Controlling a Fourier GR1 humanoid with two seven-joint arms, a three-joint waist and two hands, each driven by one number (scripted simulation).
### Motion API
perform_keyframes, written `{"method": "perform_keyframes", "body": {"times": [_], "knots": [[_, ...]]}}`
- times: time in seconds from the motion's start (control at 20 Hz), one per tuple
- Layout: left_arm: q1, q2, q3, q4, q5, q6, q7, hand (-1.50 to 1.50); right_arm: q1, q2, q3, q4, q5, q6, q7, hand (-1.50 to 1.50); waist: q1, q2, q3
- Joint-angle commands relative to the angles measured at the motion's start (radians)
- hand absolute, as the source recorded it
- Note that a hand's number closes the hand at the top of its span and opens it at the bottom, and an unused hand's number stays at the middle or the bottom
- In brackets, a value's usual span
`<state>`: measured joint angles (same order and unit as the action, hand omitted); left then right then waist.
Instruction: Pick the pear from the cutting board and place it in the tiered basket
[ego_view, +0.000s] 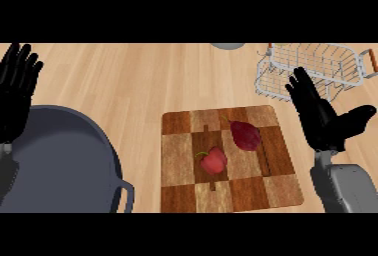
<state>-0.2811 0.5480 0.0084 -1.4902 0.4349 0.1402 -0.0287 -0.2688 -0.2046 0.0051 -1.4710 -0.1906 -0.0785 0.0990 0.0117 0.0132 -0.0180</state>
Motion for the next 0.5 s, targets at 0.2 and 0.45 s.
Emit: {"method": "perform_keyframes", "body": {"times": [0.2, 0.45], "knots": [[0.228, -0.121, -0.187, 0.082, -0.147, 0.108, 0.008, 0.00, -0.229, -0.123, -0.113, 0.165, -0.075, 0.151, -0.048, 1.50, 0.039, 0.005, 0.020], [0.199, -0.140, -0.214, 0.139, -0.139, 0.121, 0.050, 0.00, -0.176, -0.092, -0.237, 0.314, -0.009, -0.165, 0.113, -1.50, 0.008, 0.019, 0.019]]}}
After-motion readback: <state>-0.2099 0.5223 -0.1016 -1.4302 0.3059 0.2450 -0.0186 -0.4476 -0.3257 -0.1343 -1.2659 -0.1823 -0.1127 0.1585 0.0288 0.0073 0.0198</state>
